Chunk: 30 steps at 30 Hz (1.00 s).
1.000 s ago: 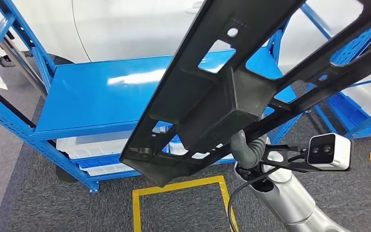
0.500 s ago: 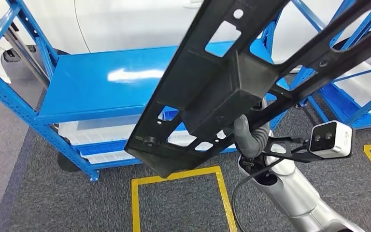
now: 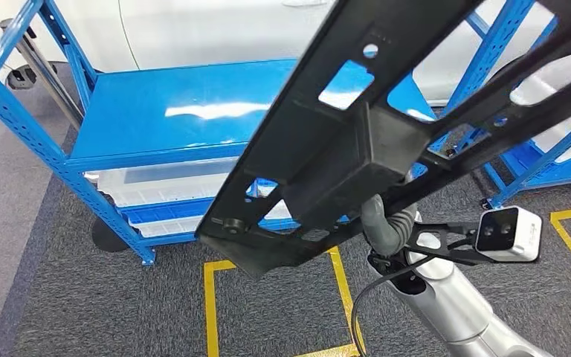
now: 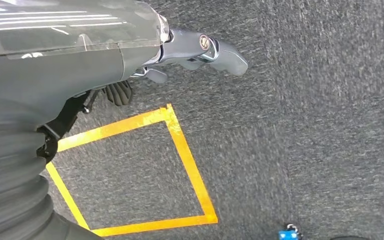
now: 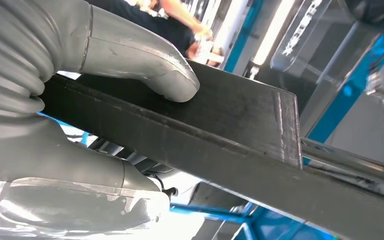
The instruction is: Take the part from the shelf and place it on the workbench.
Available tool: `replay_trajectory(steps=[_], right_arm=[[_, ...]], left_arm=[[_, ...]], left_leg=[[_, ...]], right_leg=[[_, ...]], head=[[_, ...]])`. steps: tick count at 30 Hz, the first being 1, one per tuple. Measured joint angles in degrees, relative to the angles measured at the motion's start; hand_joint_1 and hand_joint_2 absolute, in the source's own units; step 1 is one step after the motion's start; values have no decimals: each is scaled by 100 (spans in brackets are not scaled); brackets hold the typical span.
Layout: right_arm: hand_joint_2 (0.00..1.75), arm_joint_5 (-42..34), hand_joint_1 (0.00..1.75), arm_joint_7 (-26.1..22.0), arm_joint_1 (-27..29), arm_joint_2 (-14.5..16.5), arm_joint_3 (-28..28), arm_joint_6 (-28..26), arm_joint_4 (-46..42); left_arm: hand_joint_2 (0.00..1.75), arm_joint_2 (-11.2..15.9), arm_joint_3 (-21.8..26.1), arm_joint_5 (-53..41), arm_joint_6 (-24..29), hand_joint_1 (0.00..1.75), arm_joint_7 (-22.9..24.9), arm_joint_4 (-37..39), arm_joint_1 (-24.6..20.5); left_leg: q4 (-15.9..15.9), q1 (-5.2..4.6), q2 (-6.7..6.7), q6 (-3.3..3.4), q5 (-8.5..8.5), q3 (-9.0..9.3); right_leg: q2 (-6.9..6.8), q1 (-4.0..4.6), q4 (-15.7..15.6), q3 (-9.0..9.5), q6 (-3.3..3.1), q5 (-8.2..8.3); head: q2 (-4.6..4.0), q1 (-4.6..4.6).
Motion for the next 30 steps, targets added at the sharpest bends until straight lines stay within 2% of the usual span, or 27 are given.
replay_trajectory(steps=[2,3,4,5,7,8,9,10,11,13,14,15,17,19,20,22,23,24,25,26,28,29,30], right_arm=[[175,209,175,-4,269,7,-177,269,-87],[175,347,175,-4,422,26,-296,441,-141],[175,471,175,-4,579,65,-421,614,-197],[175,579,175,-4,724,118,-548,780,-249],[175,761,175,-5,1000,252,-800,1063,-336],[175,832,175,-4,1109,317,-908,1161,-356],[175,889,175,-3,1202,382,-1011,1243,-366],[175,923,175,-2,1261,441,-1101,1299,-368],[175,932,175,-2,1295,490,-1181,1326,-368],[175,909,175,-3,1305,551,-1294,1324,-373],[175,898,175,-4,1301,569,-1334,1316,-377],[175,893,175,-4,1303,584,-1364,1310,-380],[175,912,175,-3,1322,603,-1419,1295,-399],[175,963,175,-4,1360,609,-1482,1290,-447],[175,990,175,-4,1380,610,-1518,1302,-472],[175,1001,175,-4,1440,615,-1585,1366,-501],[175,992,175,-4,1483,618,-1615,1418,-504],[175,981,175,-3,1531,621,-1643,1477,-507],[175,979,175,-3,1574,624,-1670,1545,-507],[175,990,175,-3,1609,632,-1699,1617,-510],[175,1021,175,-4,1650,660,-1750,1760,-524],[175,1033,175,-4,1665,683,-1772,1814,-533],[175,1040,175,-4,1682,707,-1791,1853,-543]], left_arm=[[175,4,0,0,-12,0,8,-1,1],[175,9,0,0,-26,0,5,-1,4],[175,15,0,0,-45,0,0,-1,8],[175,22,0,0,-63,0,-7,-1,11],[175,33,-1,0,-96,0,-20,0,21],[175,37,-1,0,-110,0,-24,0,25],[175,39,-2,1,-126,0,-27,0,28],[175,40,-4,1,-144,0,-28,0,29],[175,45,-8,2,-163,0,-30,0,26],[175,61,-18,3,-196,0,-30,0,10],[175,70,-22,2,-205,0,-29,0,1],[175,74,-23,1,-210,0,-30,0,-6],[175,79,-25,-1,-220,0,-30,0,-13],[175,75,-27,1,-235,0,-29,0,-17],[175,73,-28,2,-242,0,-28,0,-18],[175,66,-31,4,-255,0,-27,0,-19],[175,63,-32,4,-255,0,-27,0,-18],[175,58,-33,4,-248,0,-27,0,-17],[175,52,-33,4,-234,0,-28,0,-14],[175,43,-33,4,-218,0,-29,0,-12],[175,23,-33,4,-193,0,-31,0,-8],[175,16,-33,4,-186,0,-32,0,-4],[175,11,-33,4,-180,0,-33,0,1]], left_leg=[[-1,-2,-1,-67,44,-17],[30,2,-5,-97,19,-40],[148,7,-9,-124,-82,-94],[352,12,-13,-147,-240,-180],[1118,26,-17,-191,-696,-469],[1471,29,-16,-208,-844,-590],[1695,30,-16,-220,-905,-646],[1655,30,-16,-222,-834,-577],[1377,31,-16,-213,-675,-393],[548,22,-16,-171,-386,104],[247,12,-17,-142,-324,273],[83,1,-18,-114,-322,360],[11,-5,-19,-55,-327,359],[-39,22,-12,20,-290,350],[-62,37,-7,53,-268,345],[-66,36,5,86,-248,317],[-61,34,16,91,-245,303],[-56,33,31,94,-243,296],[-49,33,51,92,-245,293],[-38,33,75,86,-251,295],[-4,22,130,51,-277,298],[17,8,164,24,-293,293],[32,-6,202,-5,-306,289]], right_leg=[[-5,7,-84,7,-70,1],[-13,-2,-103,-5,-117,31],[-22,-15,-124,-19,-164,66],[-32,-28,-143,-35,-206,99],[-42,-16,-138,-93,-247,139],[-44,-11,-128,-123,-253,154],[-44,-8,-113,-152,-254,166],[-39,-6,-93,-176,-252,173],[-35,-6,-72,-192,-245,174],[-26,3,-31,-214,-218,168],[-24,11,-18,-224,-195,169],[-22,19,-8,-235,-169,174],[-22,28,-6,-253,-106,194],[-10,22,97,-307,-36,110],[-4,17,286,-396,-4,-18],[4,-8,1008,-743,41,-396],[4,-20,1382,-924,57,-533],[3,-31,1616,-1040,71,-572],[-2,-42,1618,-1048,80,-490],[-18,-54,1398,-951,83,-311],[-150,-48,616,-595,68,80],[-214,-32,309,-466,37,192],[-255,-14,138,-406,3,232]], head=[[0,1],[0,1],[0,1],[0,1],[0,1],[0,1],[0,1],[0,1],[0,1],[0,0],[0,0],[0,0],[0,1],[0,1],[0,1],[0,1],[0,1],[0,1],[0,1],[0,1],[0,1],[0,0],[0,0]])
